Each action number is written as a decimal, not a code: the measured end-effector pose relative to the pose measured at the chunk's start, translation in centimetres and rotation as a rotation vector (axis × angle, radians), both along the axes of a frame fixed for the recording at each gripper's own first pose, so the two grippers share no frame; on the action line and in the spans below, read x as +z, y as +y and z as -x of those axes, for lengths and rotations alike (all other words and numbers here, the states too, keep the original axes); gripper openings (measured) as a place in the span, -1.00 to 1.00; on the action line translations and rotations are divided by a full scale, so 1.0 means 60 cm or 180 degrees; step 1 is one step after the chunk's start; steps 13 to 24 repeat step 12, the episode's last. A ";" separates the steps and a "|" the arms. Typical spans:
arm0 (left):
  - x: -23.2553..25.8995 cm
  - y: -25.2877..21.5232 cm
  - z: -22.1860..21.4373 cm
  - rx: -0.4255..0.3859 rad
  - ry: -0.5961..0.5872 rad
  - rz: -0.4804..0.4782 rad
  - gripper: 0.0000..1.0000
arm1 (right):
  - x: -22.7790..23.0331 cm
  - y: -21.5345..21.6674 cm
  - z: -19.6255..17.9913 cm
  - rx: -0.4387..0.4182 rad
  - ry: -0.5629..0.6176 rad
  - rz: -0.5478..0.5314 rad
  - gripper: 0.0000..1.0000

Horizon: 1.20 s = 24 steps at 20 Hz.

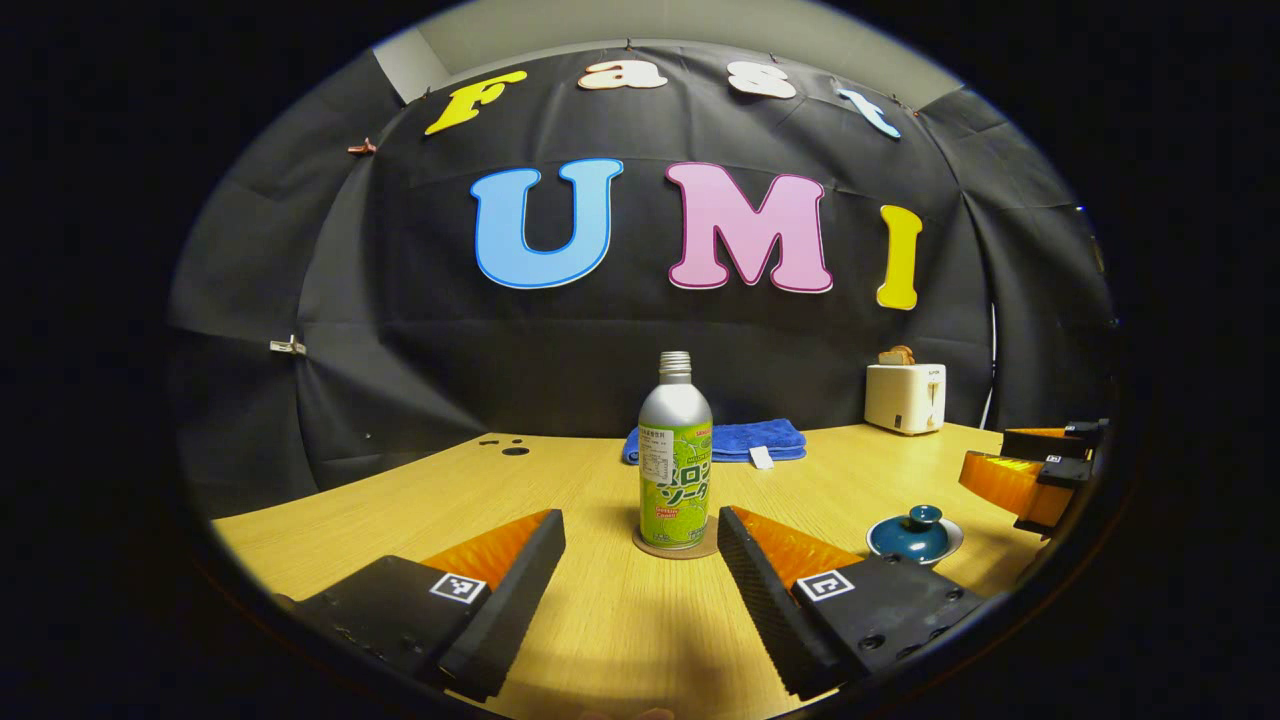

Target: Open the teacup lid with one hand, grasp the water bottle and pour water into the teacup with the other hand; after pouring, place the water bottle on the coaster and then close the teacup lid.

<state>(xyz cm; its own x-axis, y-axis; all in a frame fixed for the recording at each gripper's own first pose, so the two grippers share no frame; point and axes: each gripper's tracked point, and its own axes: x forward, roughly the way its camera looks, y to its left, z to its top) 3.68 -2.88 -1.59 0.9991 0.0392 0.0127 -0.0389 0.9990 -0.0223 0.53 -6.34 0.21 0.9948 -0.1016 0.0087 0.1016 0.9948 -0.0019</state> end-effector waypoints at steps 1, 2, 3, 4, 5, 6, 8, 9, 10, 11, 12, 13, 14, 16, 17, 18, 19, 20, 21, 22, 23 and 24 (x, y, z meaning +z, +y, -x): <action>0.001 0.001 0.000 0.0000 0.0000 0.0000 0.94 | 0.000 0.000 0.000 0.0000 -0.0001 0.0000 0.99; 0.000 0.000 0.000 0.0000 0.0000 -0.0001 0.94 | 0.000 0.000 0.000 0.0000 -0.0001 0.0000 0.98; 0.000 0.001 0.000 0.0001 0.0000 -0.0001 0.94 | 0.000 0.000 0.000 -0.0001 -0.0002 -0.0001 0.98; 0.000 0.000 0.000 0.0000 0.0000 -0.0001 0.94 | 0.000 0.000 0.000 -0.0001 -0.0001 0.0000 0.98; 0.001 0.000 0.001 0.0000 -0.0001 -0.0001 0.94 | -0.001 0.000 0.000 -0.0001 -0.0001 0.0000 0.98; 0.000 0.000 0.000 0.0000 0.0000 -0.0002 0.94 | 0.000 0.000 0.000 -0.0001 -0.0001 0.0000 0.98; 0.001 0.000 0.000 0.0000 -0.0001 -0.0001 0.94 | 0.000 0.000 -0.001 -0.0001 -0.0001 0.0000 0.98; 0.001 0.001 0.001 0.0000 0.0000 -0.0001 0.94 | -0.001 0.000 0.000 -0.0001 -0.0002 0.0000 0.98; 0.001 0.000 0.000 -0.0001 -0.0001 -0.0002 0.94 | -0.001 -0.001 0.000 -0.0001 -0.0002 0.0000 0.98; 0.001 0.001 0.000 -0.0001 -0.0001 -0.0002 0.94 | -0.001 0.000 0.000 -0.0001 -0.0002 0.0000 0.98; 0.001 0.001 0.000 -0.0001 -0.0001 -0.0002 0.94 | -0.001 0.000 0.000 -0.0001 -0.0001 0.0000 0.98; 0.001 0.001 0.000 -0.0001 -0.0001 -0.0002 0.94 | -0.001 0.000 0.000 -0.0001 -0.0001 0.0000 0.98; 0.001 0.001 0.000 -0.0001 -0.0001 -0.0002 0.94 | -0.001 0.000 0.000 -0.0001 -0.0001 0.0000 0.98; 0.001 0.001 0.000 -0.0001 -0.0001 -0.0002 0.94 | -0.001 0.000 0.000 -0.0001 -0.0001 0.0000 0.98; 0.001 0.001 0.000 -0.0001 -0.0001 -0.0002 0.94 | -0.001 0.000 0.000 -0.0001 -0.0001 0.0000 0.98; 0.001 0.001 0.000 -0.0001 -0.0001 -0.0002 0.94 | -0.001 0.000 0.000 -0.0001 -0.0001 0.0000 0.98; 0.001 0.001 0.000 -0.0001 -0.0001 -0.0002 0.94 | -0.001 0.000 0.000 -0.0001 -0.0001 0.0000 0.98; 0.001 0.001 0.000 -0.0001 -0.0001 -0.0002 0.94 | -0.001 0.000 0.000 -0.0001 -0.0001 0.0000 0.98; 0.001 0.001 0.000 -0.0001 -0.0001 -0.0002 0.94 | -0.001 0.000 0.000 -0.0001 -0.0001 0.0000 0.98; 0.001 0.001 0.000 -0.0001 -0.0001 -0.0002 0.94 | -0.001 0.000 0.000 -0.0001 -0.0001 0.0000 0.98; 0.001 0.001 0.000 -0.0001 -0.0001 -0.0002 0.94 | -0.001 0.000 0.000 -0.0001 -0.0001 0.0000 0.98; 0.001 0.001 0.000 -0.0001 -0.0001 -0.0002 0.94 | -0.001 0.000 0.000 -0.0001 -0.0001 0.0000 0.98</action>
